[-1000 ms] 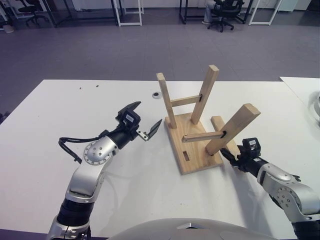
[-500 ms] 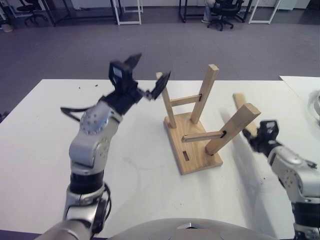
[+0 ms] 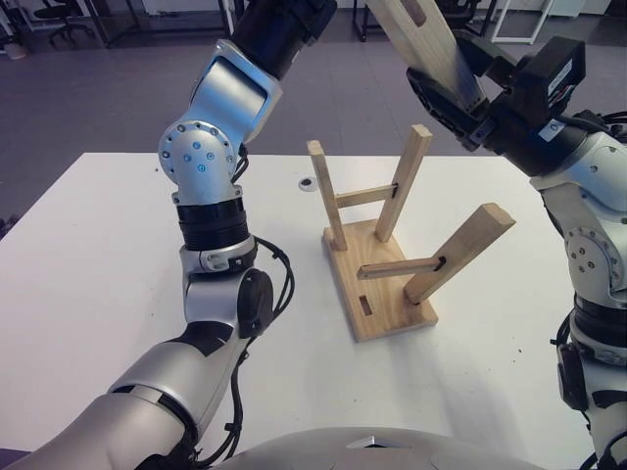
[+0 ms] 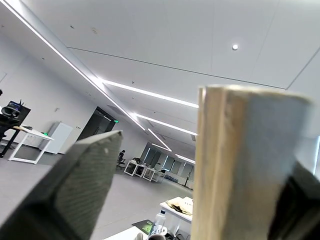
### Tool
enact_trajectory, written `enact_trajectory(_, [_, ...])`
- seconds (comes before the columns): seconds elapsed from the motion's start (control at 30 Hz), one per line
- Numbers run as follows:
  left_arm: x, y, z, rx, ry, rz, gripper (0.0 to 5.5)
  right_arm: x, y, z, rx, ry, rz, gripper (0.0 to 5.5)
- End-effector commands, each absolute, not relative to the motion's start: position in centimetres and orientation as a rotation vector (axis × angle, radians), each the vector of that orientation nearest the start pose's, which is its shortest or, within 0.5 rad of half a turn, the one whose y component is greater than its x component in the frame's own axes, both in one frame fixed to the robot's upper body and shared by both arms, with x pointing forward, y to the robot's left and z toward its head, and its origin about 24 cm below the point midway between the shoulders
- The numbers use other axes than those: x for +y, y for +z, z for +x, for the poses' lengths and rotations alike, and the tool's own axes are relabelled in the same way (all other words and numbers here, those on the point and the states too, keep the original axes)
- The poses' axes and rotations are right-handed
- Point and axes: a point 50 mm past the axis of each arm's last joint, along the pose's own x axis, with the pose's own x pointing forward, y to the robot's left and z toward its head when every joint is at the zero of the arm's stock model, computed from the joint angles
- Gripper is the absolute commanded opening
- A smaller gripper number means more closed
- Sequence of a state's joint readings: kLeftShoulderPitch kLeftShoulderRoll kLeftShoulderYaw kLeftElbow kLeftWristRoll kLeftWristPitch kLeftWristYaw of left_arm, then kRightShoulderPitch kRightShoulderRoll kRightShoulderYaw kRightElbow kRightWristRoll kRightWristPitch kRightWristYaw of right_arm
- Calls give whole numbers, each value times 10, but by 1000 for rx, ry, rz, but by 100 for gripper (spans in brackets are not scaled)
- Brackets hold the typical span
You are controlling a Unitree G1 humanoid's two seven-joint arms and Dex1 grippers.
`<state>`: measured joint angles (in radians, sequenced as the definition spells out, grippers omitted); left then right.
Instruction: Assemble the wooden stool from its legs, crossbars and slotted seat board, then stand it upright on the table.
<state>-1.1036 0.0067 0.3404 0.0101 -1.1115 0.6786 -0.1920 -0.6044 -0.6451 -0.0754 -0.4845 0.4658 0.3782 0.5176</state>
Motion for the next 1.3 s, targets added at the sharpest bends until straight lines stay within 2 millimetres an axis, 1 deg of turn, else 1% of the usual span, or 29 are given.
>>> enact_trajectory(0.03, [82, 342, 307, -425, -1082, -857, 333, -151, 295, 257, -644, 755, -458, 207])
enact_trajectory(0.17, [80, 337, 305, -382, -1095, -843, 262, -154, 297, 256, -651, 737, -475, 207])
enact_trajectory(0.2, [80, 336, 305, -377, -1093, -842, 255, -154, 298, 256, -653, 736, -477, 207])
enact_trajectory(0.33, [79, 333, 303, -362, -1082, -828, 182, -155, 300, 257, -656, 735, -484, 207])
enact_trajectory(0.43, [79, 333, 302, -363, -1079, -827, 110, -154, 299, 257, -652, 741, -495, 207])
enact_trajectory(0.53, [78, 333, 300, -365, -1075, -824, 103, -153, 298, 258, -646, 742, -502, 207])
enact_trajectory(0.57, [78, 332, 300, -366, -1069, -832, 103, -152, 298, 259, -641, 743, -505, 244])
enact_trajectory(0.6, [79, 332, 300, -368, -1061, -839, 103, -152, 297, 260, -637, 743, -508, 265])
enact_trajectory(0.67, [88, 330, 303, -383, -1002, -856, 103, -152, 297, 261, -629, 738, -506, 307])
enact_trajectory(0.73, [108, 326, 304, -407, -932, -878, 103, -160, 306, 261, -634, 711, -381, 342])
enact_trajectory(0.8, [134, 318, 294, -416, -887, -881, 103, -183, 315, 263, -622, 632, -214, 391])
enact_trajectory(0.83, [148, 309, 286, -404, -861, -872, 103, -199, 310, 267, -574, 576, -142, 395])
enact_trajectory(0.87, [161, 299, 276, -383, -825, -845, 103, -217, 297, 273, -496, 518, -82, 395])
enact_trajectory(0.9, [169, 291, 269, -359, -797, -827, 103, -229, 282, 276, -420, 480, -43, 395])
enact_trajectory(0.93, [174, 284, 263, -338, -772, -811, 103, -237, 267, 277, -352, 468, -9, 395])
enact_trajectory(0.97, [176, 277, 257, -312, -752, -788, 103, -242, 246, 277, -272, 461, 5, 395])
enact_trajectory(1.0, [174, 265, 250, -270, -732, -712, 103, -244, 223, 277, -188, 462, 29, 395])
enact_trajectory(1.03, [169, 247, 244, -207, -708, -643, 103, -245, 199, 275, -110, 452, 47, 395])
enact_trajectory(1.07, [163, 226, 239, -141, -671, -596, 103, -244, 175, 272, -44, 433, 75, 395])
enact_trajectory(1.1, [159, 210, 233, -95, -635, -552, 103, -243, 157, 268, 4, 418, 96, 395])
enact_trajectory(1.17, [161, 184, 221, -52, -518, -515, 103, -238, 123, 256, 93, 383, 135, 395])
enact_trajectory(1.2, [166, 174, 214, -50, -443, -535, 103, -233, 111, 246, 121, 369, 149, 395])
enact_trajectory(1.23, [169, 166, 209, -51, -380, -560, 102, -228, 105, 237, 136, 361, 163, 395])
enact_trajectory(1.3, [173, 160, 198, -92, -274, -658, 102, -210, 98, 219, 147, 364, 211, 395])
